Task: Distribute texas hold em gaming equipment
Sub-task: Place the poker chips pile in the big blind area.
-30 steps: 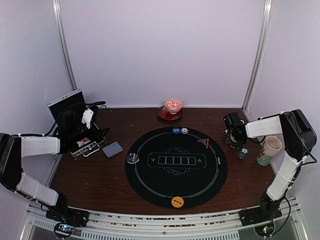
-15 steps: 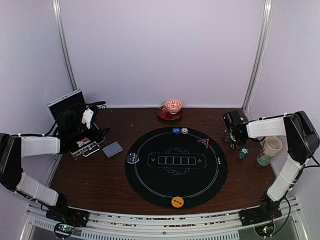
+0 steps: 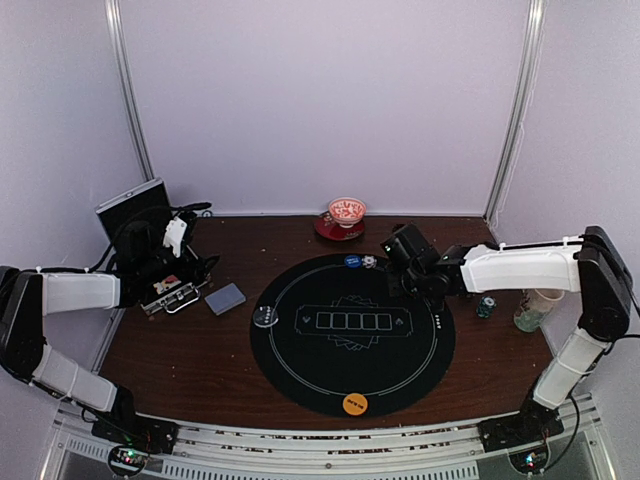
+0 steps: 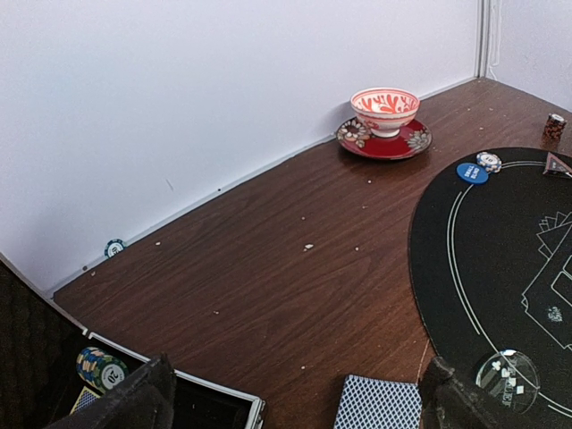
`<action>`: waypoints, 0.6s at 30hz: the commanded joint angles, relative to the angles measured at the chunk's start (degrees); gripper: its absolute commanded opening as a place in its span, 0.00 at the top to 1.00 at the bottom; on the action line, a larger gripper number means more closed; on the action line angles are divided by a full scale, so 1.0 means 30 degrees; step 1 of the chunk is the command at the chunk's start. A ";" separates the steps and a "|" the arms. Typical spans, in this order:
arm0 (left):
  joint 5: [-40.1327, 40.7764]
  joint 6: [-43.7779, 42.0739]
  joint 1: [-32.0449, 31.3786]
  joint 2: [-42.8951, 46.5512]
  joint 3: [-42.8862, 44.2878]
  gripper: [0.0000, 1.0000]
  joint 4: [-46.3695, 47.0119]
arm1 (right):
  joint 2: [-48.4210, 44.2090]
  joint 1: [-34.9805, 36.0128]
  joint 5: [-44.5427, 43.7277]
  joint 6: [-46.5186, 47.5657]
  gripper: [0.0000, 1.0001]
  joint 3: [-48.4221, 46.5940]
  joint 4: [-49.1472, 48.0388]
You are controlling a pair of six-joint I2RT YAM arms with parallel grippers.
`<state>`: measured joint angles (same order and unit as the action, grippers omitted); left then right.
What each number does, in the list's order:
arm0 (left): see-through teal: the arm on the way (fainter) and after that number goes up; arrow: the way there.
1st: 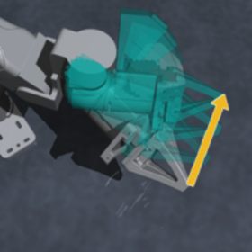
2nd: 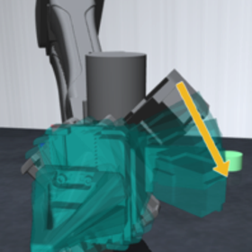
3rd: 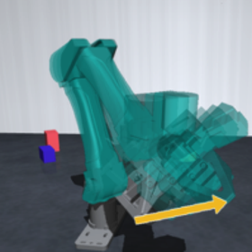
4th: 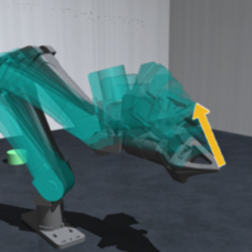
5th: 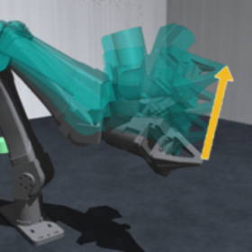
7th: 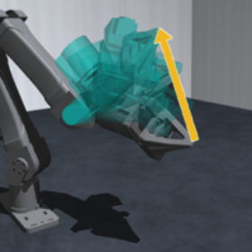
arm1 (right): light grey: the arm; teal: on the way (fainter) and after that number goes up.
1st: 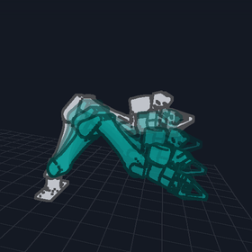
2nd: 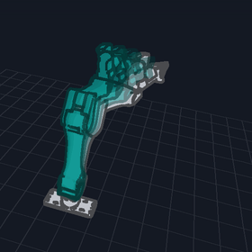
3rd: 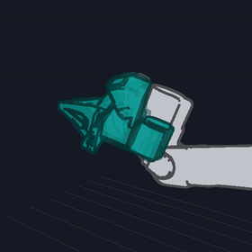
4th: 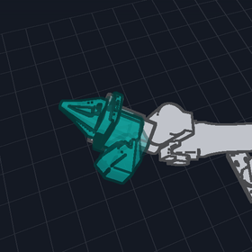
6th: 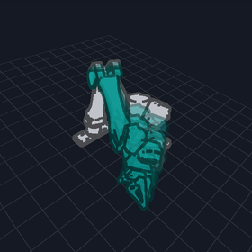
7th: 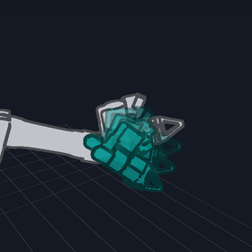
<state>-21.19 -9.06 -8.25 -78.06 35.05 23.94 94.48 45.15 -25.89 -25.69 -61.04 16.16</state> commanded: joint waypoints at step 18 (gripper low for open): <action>0.0061 -0.0172 0.0005 0.0155 0.0329 0.02 0.0619 | 0.0560 1.0137 0.4731 0.5278 0.76 0.2662 -0.3969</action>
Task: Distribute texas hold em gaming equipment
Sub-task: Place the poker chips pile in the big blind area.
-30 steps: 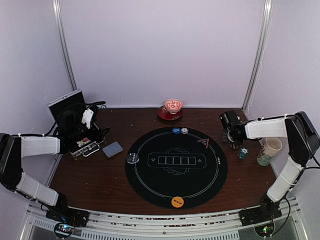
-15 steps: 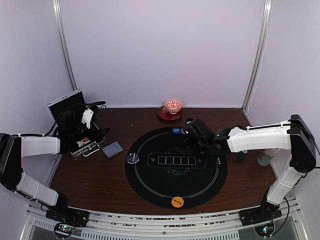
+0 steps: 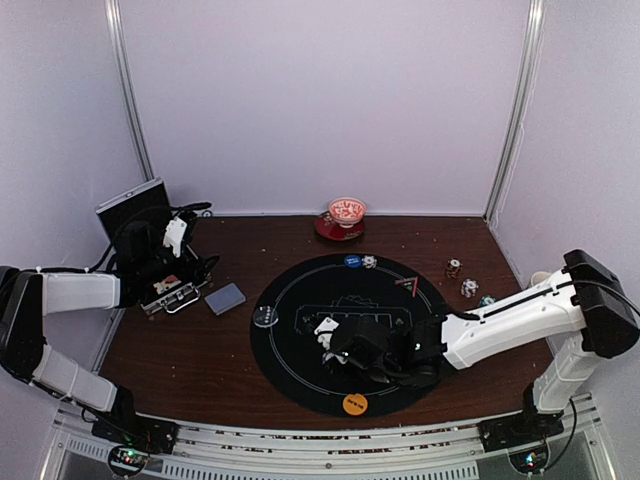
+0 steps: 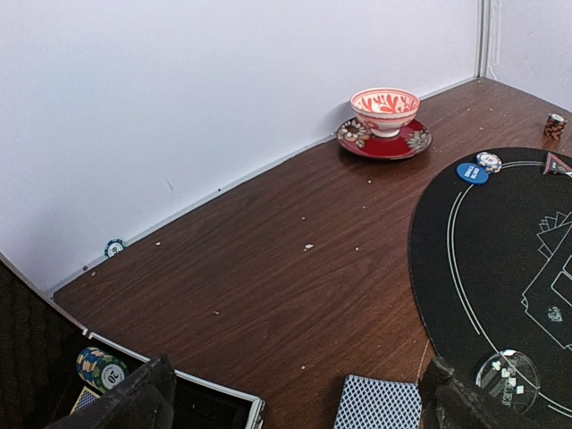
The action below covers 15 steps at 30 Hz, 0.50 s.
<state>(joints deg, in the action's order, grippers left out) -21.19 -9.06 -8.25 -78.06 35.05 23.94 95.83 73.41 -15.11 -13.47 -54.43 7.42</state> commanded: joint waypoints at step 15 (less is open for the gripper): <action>0.0062 -0.0173 0.0003 0.0003 0.0388 0.02 0.0605 | 0.1375 0.2323 0.4636 0.2430 0.75 0.1105 -0.0989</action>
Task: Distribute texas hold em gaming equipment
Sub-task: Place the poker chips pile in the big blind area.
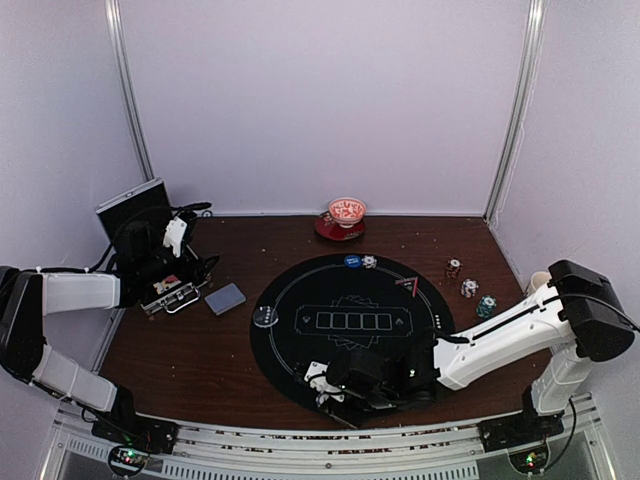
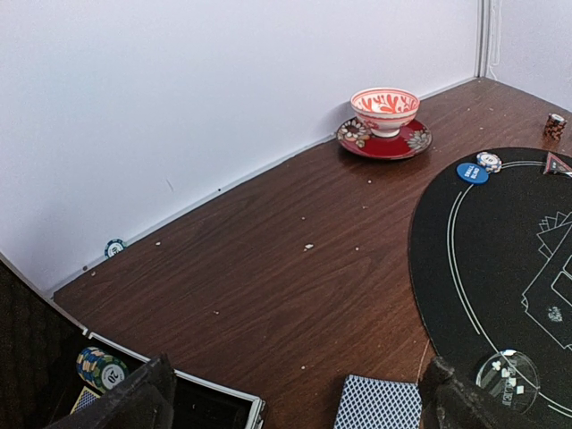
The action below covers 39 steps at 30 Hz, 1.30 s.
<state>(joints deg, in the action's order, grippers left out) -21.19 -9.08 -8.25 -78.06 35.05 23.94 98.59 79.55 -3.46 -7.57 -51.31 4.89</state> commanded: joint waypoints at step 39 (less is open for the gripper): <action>0.0062 -0.0166 -0.0015 -0.0024 0.0413 0.02 0.0585 | 0.1262 0.0207 -0.3742 0.0119 0.43 0.0055 0.0554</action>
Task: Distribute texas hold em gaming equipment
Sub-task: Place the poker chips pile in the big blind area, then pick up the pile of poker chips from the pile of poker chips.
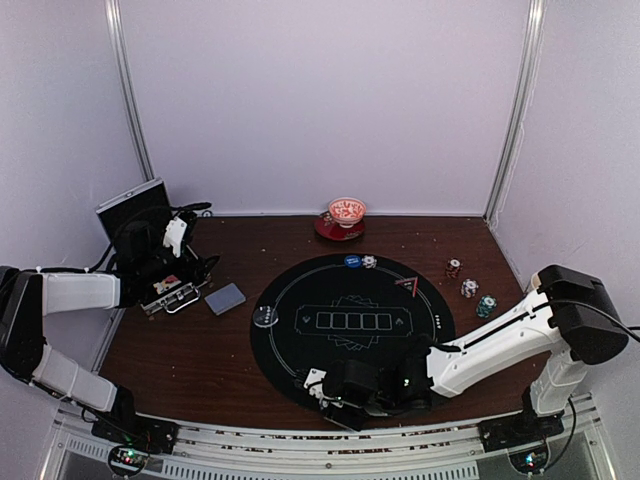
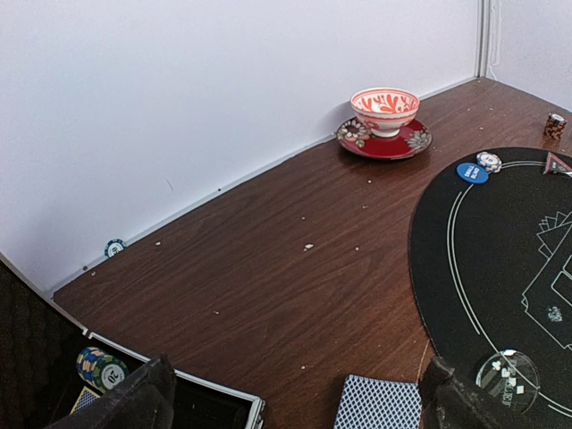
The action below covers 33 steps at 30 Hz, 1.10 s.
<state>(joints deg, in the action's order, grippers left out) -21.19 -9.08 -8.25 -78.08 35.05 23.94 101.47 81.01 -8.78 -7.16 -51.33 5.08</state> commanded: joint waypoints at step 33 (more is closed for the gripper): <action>0.0044 -0.0021 -0.0002 0.0659 0.0272 0.02 0.0439 | -0.9565 -1.3720 -0.5149 -0.8602 0.00 0.0170 0.4132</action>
<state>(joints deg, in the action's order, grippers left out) -20.78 -9.06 -8.25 -77.97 35.05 23.92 73.82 45.08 -21.32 -27.31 -50.87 13.04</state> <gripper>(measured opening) 0.979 0.997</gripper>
